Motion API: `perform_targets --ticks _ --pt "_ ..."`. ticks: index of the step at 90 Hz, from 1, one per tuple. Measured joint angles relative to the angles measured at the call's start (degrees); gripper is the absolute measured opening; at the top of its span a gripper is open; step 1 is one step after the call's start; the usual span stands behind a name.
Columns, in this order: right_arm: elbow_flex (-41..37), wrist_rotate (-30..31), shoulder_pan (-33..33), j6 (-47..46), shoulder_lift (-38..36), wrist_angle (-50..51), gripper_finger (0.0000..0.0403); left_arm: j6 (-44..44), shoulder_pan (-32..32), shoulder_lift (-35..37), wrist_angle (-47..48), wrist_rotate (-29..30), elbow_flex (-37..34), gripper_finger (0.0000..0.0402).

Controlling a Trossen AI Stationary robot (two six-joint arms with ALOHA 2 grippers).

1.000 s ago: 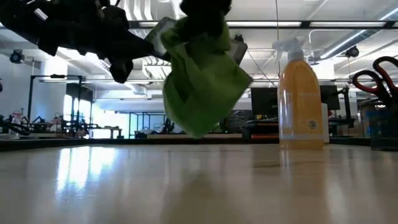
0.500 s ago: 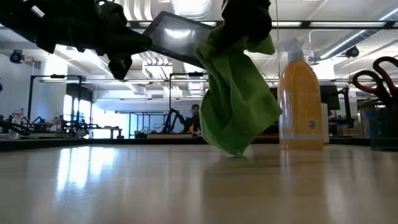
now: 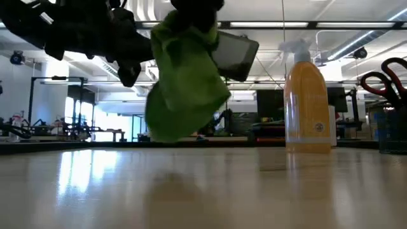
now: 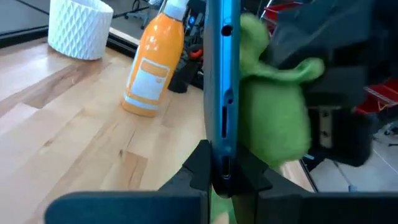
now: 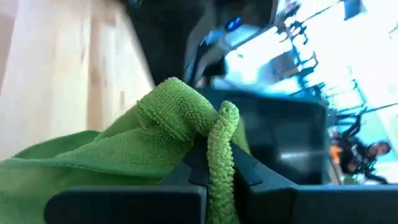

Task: Apply microfiber cloth
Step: Wipe the back and front of the tablet with the green microfiber cloth

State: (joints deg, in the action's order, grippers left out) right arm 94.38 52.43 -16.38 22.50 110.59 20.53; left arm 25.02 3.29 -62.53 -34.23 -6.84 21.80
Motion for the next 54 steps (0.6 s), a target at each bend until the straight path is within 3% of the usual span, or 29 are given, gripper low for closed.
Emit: perform_targets --ticks 17,54 --pt "0.0 -0.1 0.4 -2.5 0.0 5.0 0.0 -0.2 0.0 0.1 0.4 0.0 0.1 0.0008" --pt "0.0 6.4 -4.5 -27.0 -2.7 33.8 0.0 -0.7 0.1 4.1 5.3 -0.4 0.1 0.0008"
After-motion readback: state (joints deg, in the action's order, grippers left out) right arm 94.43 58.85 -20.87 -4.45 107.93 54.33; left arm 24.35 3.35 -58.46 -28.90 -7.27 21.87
